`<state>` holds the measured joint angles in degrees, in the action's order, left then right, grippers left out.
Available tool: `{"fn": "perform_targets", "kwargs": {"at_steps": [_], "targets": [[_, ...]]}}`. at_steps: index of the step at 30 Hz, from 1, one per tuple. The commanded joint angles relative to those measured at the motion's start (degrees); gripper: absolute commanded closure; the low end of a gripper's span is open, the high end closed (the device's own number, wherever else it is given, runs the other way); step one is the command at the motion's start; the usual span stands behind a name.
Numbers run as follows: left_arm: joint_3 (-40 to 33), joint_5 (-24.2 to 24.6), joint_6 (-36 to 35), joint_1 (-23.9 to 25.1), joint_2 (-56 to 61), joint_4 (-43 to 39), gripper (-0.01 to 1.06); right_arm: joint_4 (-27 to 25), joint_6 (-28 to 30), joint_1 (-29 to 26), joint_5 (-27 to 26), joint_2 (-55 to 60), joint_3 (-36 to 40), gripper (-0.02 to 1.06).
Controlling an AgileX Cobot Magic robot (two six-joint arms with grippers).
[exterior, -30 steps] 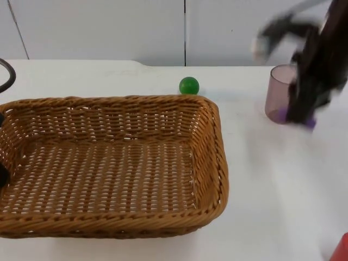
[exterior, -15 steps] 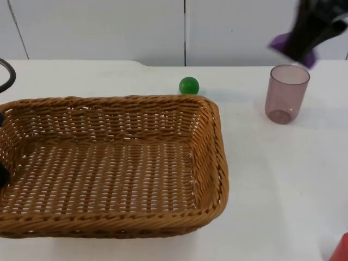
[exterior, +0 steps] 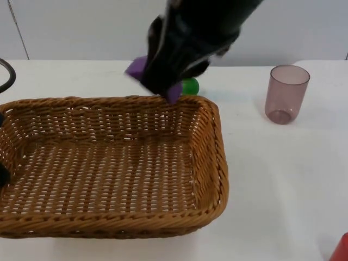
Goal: Pick up the basket with the left hand and place the triangular block into the basket with the right hand.
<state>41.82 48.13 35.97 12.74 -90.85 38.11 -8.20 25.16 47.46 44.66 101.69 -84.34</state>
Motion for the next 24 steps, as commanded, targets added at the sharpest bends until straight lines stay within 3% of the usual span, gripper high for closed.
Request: {"fn": "perform_targets", "kwargs": {"at_steps": [1,5,8,9,13,14,18,24], "targets": [[0.1,0.6,0.1,-0.3,0.5,1.6,1.05,-1.0,-0.2,0.5,-1.2,1.7,-0.1,1.05],[0.1,0.6,0.1,-0.3,0.5,1.6,1.05,-2.5,-0.2,0.5,-0.8,5.7,-0.1,1.04],[0.1,0.6,0.1,-0.3,0.5,1.6,1.05,-2.7,-0.9,0.5,-0.7,9.3,-0.1,0.89],[0.1,0.6,0.1,-0.3,0.5,1.6,1.05,-2.7,-0.9,0.5,-0.7,9.3,-0.1,0.89],[0.1,0.6,0.1,-0.3,0.5,1.6,1.05,-2.6,-1.7,0.5,-0.2,10.7,-0.1,0.57],[0.1,0.6,0.1,-0.3,0.5,1.6,1.05,-2.6,-1.7,0.5,-0.2,10.7,-0.1,0.57],[0.1,0.6,0.1,-0.3,0.5,1.6,1.05,-2.2,-1.7,0.5,-2.1,9.5,-0.1,0.36],[0.1,0.6,0.1,-0.3,0.5,1.6,1.05,-0.6,-1.9,0.3,-3.3,4.4,-0.1,0.36]]}}
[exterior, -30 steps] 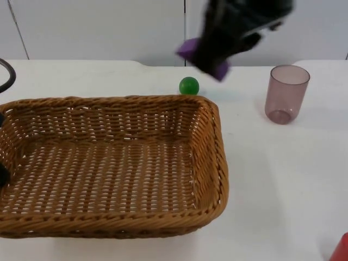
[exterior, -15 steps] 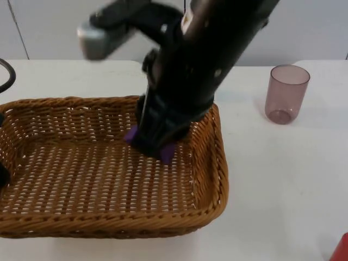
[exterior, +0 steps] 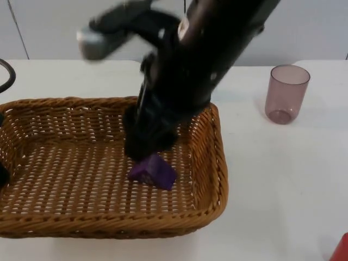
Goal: Pick up the basket with the left hand and place the triangular block into the basket with the right hand.
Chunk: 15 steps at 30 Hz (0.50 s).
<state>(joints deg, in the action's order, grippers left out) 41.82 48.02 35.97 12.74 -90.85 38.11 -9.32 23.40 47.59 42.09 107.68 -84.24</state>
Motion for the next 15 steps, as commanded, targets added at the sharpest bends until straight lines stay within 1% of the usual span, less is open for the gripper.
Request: {"fn": "perform_targets", "kwargs": {"at_steps": [1,4,5,7,10,11,15], "targets": [[0.1,0.7,0.1,-0.3,0.5,1.6,1.05,0.6,-0.4,-0.3,-0.7,-3.9,-0.2,0.36],[0.1,0.7,0.1,-0.3,0.5,1.6,1.05,0.6,-3.2,-2.0,0.2,-12.1,-0.2,0.36],[0.1,0.7,0.1,-0.3,0.5,1.6,1.05,0.6,-3.2,-2.0,0.2,-12.1,-0.2,0.36],[0.1,0.7,0.1,-0.3,0.5,1.6,1.05,0.6,-4.1,-3.3,0.5,-18.2,0.7,0.36],[0.1,0.5,0.1,-0.3,0.5,1.6,1.05,1.0,-4.5,-3.9,0.5,-27.2,4.5,0.36],[0.1,0.5,0.1,-0.3,0.5,1.6,1.05,1.0,-4.5,-3.9,0.5,-27.2,4.5,0.36],[0.1,0.6,0.1,-0.3,0.5,3.7,1.05,1.1,-5.0,-3.9,-0.2,-38.7,11.7,0.36]]}}
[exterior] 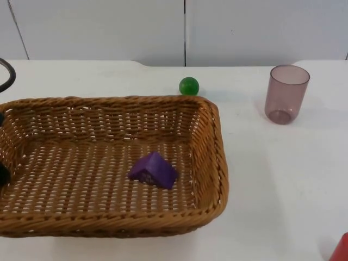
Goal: Pick up the basket with the left hand and place the triangular block into the basket with the right hand.
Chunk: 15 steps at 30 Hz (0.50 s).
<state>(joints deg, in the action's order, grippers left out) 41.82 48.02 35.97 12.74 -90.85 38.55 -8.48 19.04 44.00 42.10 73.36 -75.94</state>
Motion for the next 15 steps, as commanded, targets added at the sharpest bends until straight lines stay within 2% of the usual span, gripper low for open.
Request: {"fn": "perform_targets", "kwargs": {"at_steps": [1,4,7,8,13,15], "targets": [[0.1,0.6,0.1,-0.3,0.5,3.6,1.05,0.2,-0.8,-0.3,-0.5,-5.5,4.1,0.36],[0.1,-0.2,0.5,-0.9,0.5,4.7,1.05,0.2,-2.1,-0.3,-1.2,-9.0,6.7,0.36],[0.3,-4.5,-0.3,-4.5,-0.4,6.9,1.05,0.2,-3.2,-0.3,-0.9,-13.9,9.1,0.36],[0.3,-4.5,-0.3,-4.5,-0.4,6.9,1.05,0.2,-3.2,-0.3,-0.9,-13.9,9.1,0.36],[7.1,-8.2,-2.0,-13.4,-8.3,8.9,1.05,0.3,-3.4,-0.3,-0.2,-19.4,10.4,0.36],[9.9,-9.2,-3.4,-15.4,-11.6,8.9,1.05,0.3,-3.6,-0.3,0.1,-20.8,10.4,0.36]]}}
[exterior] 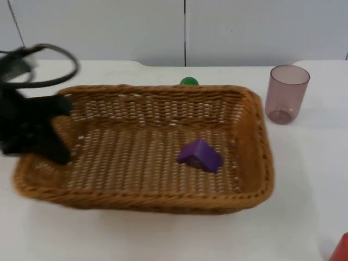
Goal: Pick up the basket with the left hand and place the triangular block into the basket with the right hand.
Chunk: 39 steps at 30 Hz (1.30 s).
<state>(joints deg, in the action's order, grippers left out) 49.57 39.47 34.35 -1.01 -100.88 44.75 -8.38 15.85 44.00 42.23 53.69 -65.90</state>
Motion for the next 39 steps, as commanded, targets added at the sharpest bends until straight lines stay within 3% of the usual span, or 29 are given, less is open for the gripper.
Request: {"fn": "perform_targets", "kwargs": {"at_steps": [1,11,19,21,23,24,27,29,30,32,39], "targets": [[4.4,-1.2,-2.3,-2.8,-3.8,2.7,1.05,0.2,-0.9,-0.3,0.3,-1.9,0.4,0.36],[17.2,-2.3,-4.8,-7.6,-17.8,3.1,1.05,0.4,-2.1,-0.3,3.5,-4.7,0.4,0.36],[17.7,-2.5,-6.1,-7.6,-19.7,2.0,1.02,0.7,-3.2,-0.3,4.6,-4.7,0.5,0.36],[17.7,-2.5,-6.1,-7.6,-19.7,2.0,0.89,0.7,-3.2,-0.3,4.6,-4.7,0.5,0.36],[17.7,-2.6,-6.4,-7.6,-19.7,2.0,0.66,0.7,-3.2,-0.3,4.6,-4.7,0.5,0.36],[17.7,-2.6,-6.4,-7.6,-19.7,2.0,0.66,0.7,-3.2,-0.3,4.6,-4.7,0.5,0.36],[17.7,-2.9,-6.4,-7.6,-19.7,1.6,0.29,0.7,-3.2,-0.3,4.7,-4.7,0.5,0.36],[17.7,-3.4,-6.4,-7.5,-19.1,0.6,0.12,0.7,-3.2,-0.3,4.9,-4.7,0.5,0.36],[17.7,-3.4,-6.4,-7.5,-19.1,0.6,0.12,0.7,-3.2,-0.3,4.9,-4.7,0.5,0.36],[17.7,-4.2,-6.4,-7.2,-17.4,-3.4,0.0,0.7,-3.2,-0.3,5.4,-4.7,0.5,0.36],[17.7,-3.8,-13.3,-2.1,-4.6,-14.7,0.0,4.6,-4.7,-0.3,5.1,-5.5,0.5,0.36]]}}
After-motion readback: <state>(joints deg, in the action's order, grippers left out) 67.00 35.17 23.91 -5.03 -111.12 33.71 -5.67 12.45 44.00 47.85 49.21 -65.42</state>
